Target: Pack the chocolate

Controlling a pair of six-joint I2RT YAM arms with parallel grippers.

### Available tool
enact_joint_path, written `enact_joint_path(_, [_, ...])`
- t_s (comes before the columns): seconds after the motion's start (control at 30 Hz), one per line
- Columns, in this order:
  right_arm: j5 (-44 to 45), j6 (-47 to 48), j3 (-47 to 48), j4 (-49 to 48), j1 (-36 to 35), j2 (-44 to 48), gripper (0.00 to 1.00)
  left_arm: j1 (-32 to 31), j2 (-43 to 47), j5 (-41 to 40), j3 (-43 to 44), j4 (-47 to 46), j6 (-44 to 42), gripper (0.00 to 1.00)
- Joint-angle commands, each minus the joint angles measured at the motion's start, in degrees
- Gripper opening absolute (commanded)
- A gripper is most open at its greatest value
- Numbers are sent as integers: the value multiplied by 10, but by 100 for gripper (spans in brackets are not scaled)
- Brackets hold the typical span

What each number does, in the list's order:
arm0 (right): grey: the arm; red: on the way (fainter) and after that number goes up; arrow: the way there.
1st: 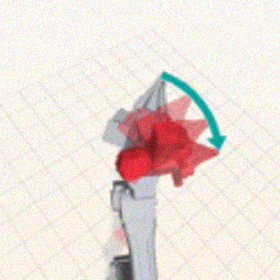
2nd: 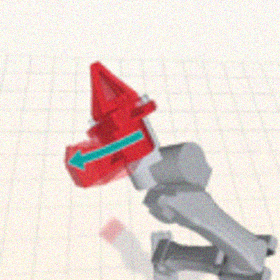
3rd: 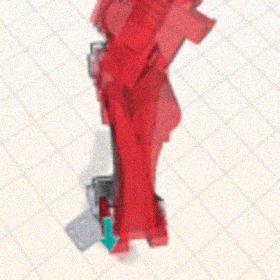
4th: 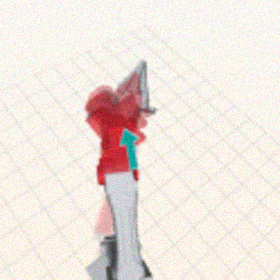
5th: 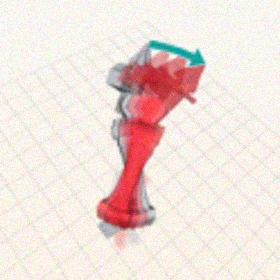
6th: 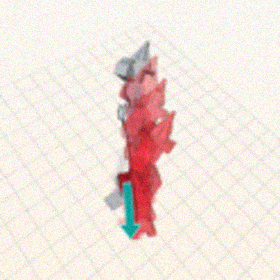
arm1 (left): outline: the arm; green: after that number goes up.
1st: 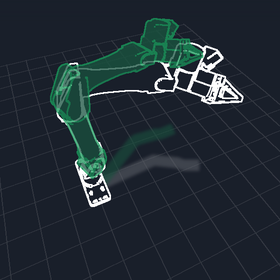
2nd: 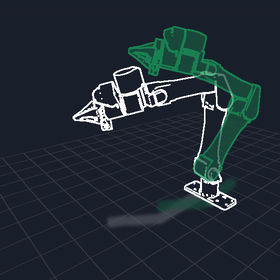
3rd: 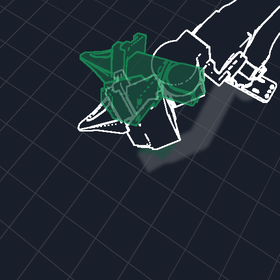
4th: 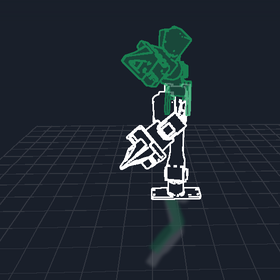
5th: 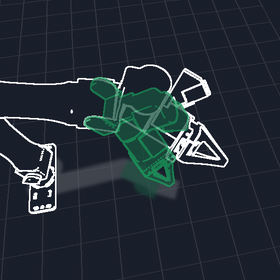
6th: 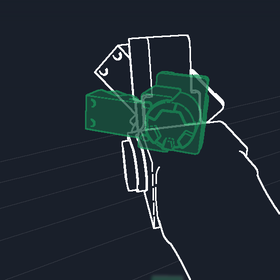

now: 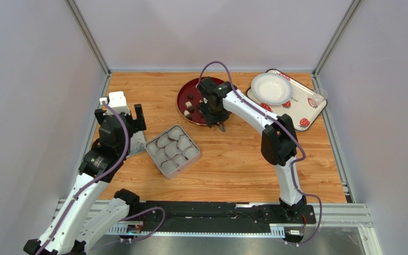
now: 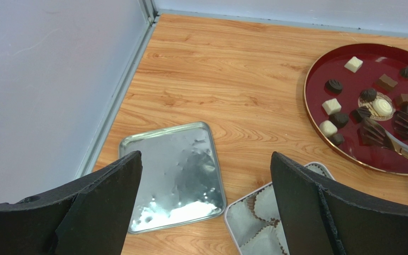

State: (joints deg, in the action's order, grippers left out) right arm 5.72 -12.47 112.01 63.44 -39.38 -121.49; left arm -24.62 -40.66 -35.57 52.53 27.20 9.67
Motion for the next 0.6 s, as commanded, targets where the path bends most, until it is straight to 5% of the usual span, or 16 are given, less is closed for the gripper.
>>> enact_joint_path(0.0, [12,-11,30,5,-7,-15,51,-2,7,3,-1,-18,-8,98])
enact_joint_path(0.3, [26,-3,38,17,-24,-33,43,-2,9,5,-2,-18,-8,98])
enact_joint_path(0.57, [40,0,22,24,-26,-10,24,-2,9,4,-1,-18,-7,98])
